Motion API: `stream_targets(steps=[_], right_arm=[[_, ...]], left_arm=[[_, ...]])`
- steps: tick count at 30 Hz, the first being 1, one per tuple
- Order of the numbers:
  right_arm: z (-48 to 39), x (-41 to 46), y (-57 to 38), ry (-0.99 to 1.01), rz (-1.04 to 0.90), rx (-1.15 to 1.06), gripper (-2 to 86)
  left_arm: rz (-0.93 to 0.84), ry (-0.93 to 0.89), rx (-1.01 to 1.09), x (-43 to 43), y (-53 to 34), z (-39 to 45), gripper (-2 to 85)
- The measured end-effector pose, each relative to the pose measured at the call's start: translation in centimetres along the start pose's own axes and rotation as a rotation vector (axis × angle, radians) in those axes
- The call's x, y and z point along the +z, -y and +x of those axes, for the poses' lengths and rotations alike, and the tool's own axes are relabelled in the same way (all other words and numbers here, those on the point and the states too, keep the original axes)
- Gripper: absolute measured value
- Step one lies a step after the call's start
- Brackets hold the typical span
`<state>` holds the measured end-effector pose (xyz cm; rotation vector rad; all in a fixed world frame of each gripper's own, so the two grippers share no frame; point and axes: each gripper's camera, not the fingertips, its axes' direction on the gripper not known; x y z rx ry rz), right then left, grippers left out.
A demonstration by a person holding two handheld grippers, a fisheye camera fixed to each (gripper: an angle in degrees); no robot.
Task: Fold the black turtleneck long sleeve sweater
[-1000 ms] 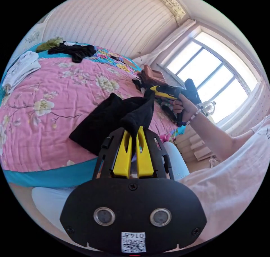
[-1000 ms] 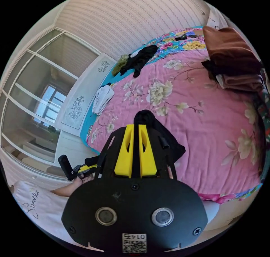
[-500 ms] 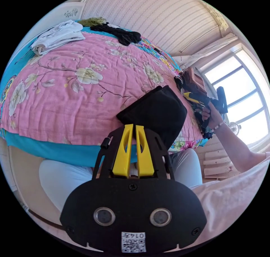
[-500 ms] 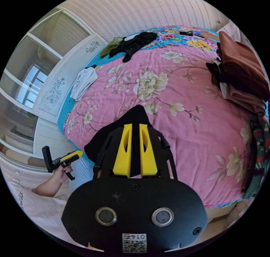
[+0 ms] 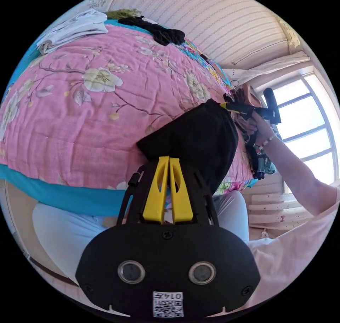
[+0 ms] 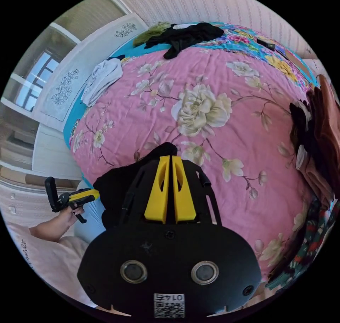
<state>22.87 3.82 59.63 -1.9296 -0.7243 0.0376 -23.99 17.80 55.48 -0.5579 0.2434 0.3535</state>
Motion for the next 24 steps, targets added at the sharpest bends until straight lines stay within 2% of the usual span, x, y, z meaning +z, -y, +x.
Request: stream_targets(steps=[3,7,11,14,16,19,24], right_arm=[[-0.4,-0.5,0.5,0.019,0.021,-0.048,1.0],[1.0,1.3,0.8,0.01,-0.131,0.027,3.9],[0.9,-2.4,-0.2,0.078,0.012,-0.016,5.7],[0.5,-4.0,-1.0,0.057,0.051,-0.087,8.8],[0.4,-3.5,-1.0,0.041,-0.006,-0.103,11.2],[0.5,-1.6,-0.8,0.088,-0.128,-0.063,13.9],[0.1,-0.3,-1.9,0.077,-0.17,-0.015,13.7]], left_arm=[[0.015,0.024,-0.017,-0.8,0.7,-0.4,-0.9],[-0.061,0.049,-0.051,-0.1,1.7,-1.2,-0.9],[-0.03,0.019,-0.076,-2.0,2.1,-1.0,-0.6],[0.034,0.033,-0.04,-3.6,2.4,-0.3,0.7],[0.057,0.086,-0.01,-3.9,2.8,0.0,6.4],[0.011,0.076,-0.019,-2.8,3.9,-0.1,9.8],[-0.031,0.084,0.072,-2.6,5.4,0.9,6.7]])
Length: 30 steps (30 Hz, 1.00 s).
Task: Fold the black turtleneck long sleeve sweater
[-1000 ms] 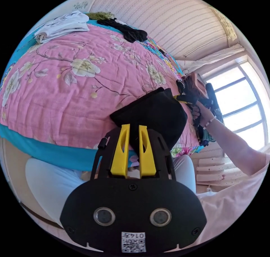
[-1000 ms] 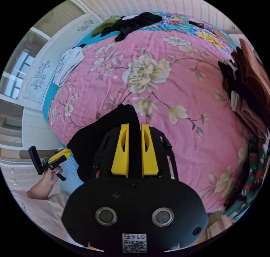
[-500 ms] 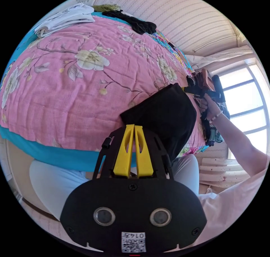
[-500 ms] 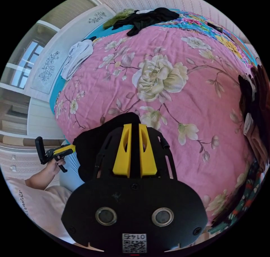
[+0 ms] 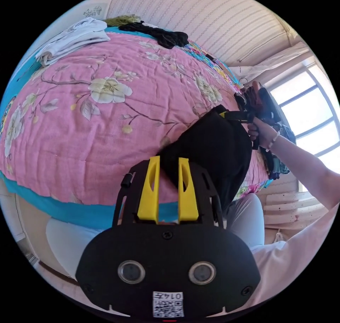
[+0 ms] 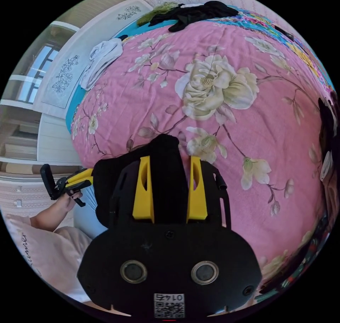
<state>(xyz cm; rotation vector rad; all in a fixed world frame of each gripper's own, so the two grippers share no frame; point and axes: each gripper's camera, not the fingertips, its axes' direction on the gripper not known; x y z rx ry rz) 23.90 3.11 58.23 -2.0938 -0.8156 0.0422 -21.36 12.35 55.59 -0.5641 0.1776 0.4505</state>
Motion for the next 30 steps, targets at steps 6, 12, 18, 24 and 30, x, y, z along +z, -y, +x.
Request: stream_targets(steps=[6,12,18,24,30], right_arm=[[-1.5,-1.5,-3.6,0.087,-0.023,-0.089,6.3],[-2.6,-7.7,-12.3,0.303,0.382,-0.013,5.7],[-5.0,-13.7,-19.6,0.222,0.546,-0.08,5.6],[-4.5,-22.6,-23.1,0.094,0.722,-0.047,5.7],[-2.0,-33.4,-25.7,-0.17,0.879,0.143,5.9]], left_arm=[[-0.026,-0.075,0.01,-1.6,1.2,0.1,3.6],[0.082,-0.093,0.116,-6.9,0.6,2.2,2.0],[0.177,-0.162,0.26,-11.9,2.2,6.1,1.7],[0.238,-0.342,0.422,-13.1,9.7,12.3,2.0],[0.316,-0.381,0.671,-13.9,24.1,24.1,2.6]])
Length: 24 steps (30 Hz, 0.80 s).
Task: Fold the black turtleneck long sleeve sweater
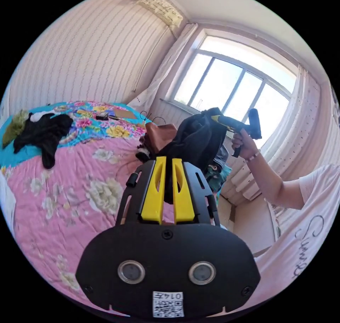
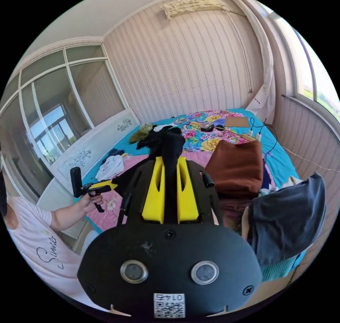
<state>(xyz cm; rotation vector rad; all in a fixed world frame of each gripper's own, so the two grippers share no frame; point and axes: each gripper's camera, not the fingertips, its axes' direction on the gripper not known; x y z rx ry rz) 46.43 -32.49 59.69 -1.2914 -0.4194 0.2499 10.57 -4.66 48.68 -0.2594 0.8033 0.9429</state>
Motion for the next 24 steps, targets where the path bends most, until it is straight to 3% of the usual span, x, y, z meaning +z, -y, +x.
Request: stream_targets(steps=[4,7,9,15,19,24], right_arm=[[5.3,-0.4,6.1,-0.278,0.002,0.106,7.4],[10.7,2.0,8.1,-0.467,-0.094,0.32,8.8],[12.2,3.8,7.4,-0.466,-0.147,0.366,8.8],[12.4,11.0,2.6,-0.44,-0.368,0.31,8.8],[9.7,11.0,2.3,-0.428,-0.298,0.257,9.1],[-0.2,9.4,-0.2,-0.268,-0.113,-0.042,9.1]], left_arm=[[-0.025,0.001,-0.039,10.1,12.6,-2.6,4.7],[-0.17,0.217,-0.118,16.9,16.2,-5.0,5.4],[-0.202,0.255,-0.119,19.1,16.1,-5.7,4.4],[-0.297,0.087,-0.095,24.5,11.7,-5.4,4.9],[-0.338,0.065,-0.07,25.2,9.5,-4.4,4.8],[-0.226,-0.003,0.023,16.4,4.8,-4.7,4.8]])
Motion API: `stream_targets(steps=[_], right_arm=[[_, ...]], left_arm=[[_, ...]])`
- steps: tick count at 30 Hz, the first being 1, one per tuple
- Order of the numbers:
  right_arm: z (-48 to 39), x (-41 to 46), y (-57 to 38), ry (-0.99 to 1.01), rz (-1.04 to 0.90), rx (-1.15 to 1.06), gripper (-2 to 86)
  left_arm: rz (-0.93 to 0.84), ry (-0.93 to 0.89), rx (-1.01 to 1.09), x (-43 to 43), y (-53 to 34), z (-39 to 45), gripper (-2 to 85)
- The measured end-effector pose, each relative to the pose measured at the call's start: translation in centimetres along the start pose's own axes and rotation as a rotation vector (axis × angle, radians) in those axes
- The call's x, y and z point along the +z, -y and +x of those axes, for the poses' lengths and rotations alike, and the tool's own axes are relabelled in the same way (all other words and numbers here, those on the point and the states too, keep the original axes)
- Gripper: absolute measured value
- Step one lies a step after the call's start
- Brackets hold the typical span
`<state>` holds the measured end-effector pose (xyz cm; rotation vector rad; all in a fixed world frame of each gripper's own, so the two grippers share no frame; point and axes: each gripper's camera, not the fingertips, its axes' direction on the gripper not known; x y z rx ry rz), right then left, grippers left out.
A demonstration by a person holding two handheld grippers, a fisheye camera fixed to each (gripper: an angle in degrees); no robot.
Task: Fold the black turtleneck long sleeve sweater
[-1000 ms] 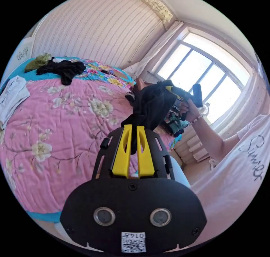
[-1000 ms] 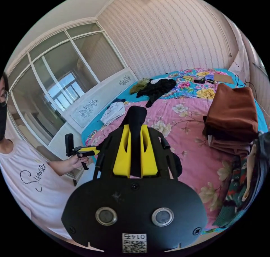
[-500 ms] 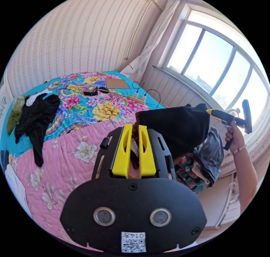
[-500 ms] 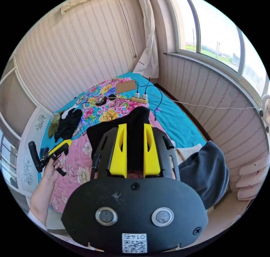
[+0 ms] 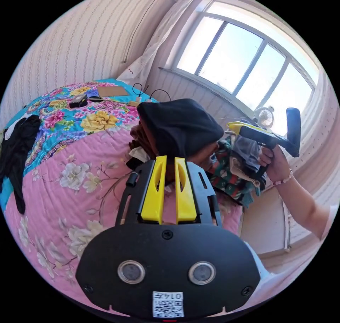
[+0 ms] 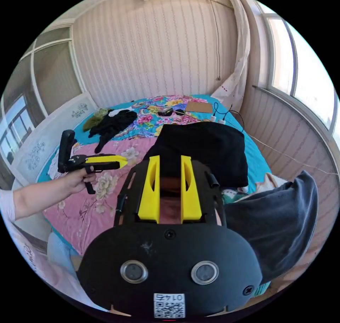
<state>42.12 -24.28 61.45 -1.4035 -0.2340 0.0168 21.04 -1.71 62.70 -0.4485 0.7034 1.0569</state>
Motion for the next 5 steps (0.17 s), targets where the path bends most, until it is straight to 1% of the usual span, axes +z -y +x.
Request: stream_targets(steps=[1,2,3,5], right_arm=[[-3.2,0.1,-1.5,0.051,0.0,-0.086,9.2],[-6.3,0.8,-3.3,0.122,-0.025,-0.119,9.4],[-7.7,1.2,-4.3,0.171,-0.038,-0.115,9.5],[-13.2,4.4,-8.6,0.46,-0.099,-0.039,10.5]], left_arm=[[0.022,0.006,0.022,-2.6,-3.4,-0.2,4.8],[0.033,0.044,0.031,-5.2,-7.4,-0.4,4.8],[0.035,0.074,0.028,-6.5,-9.7,-0.7,4.8],[0.001,0.236,-0.017,-11.6,-19.0,-2.0,5.0]])
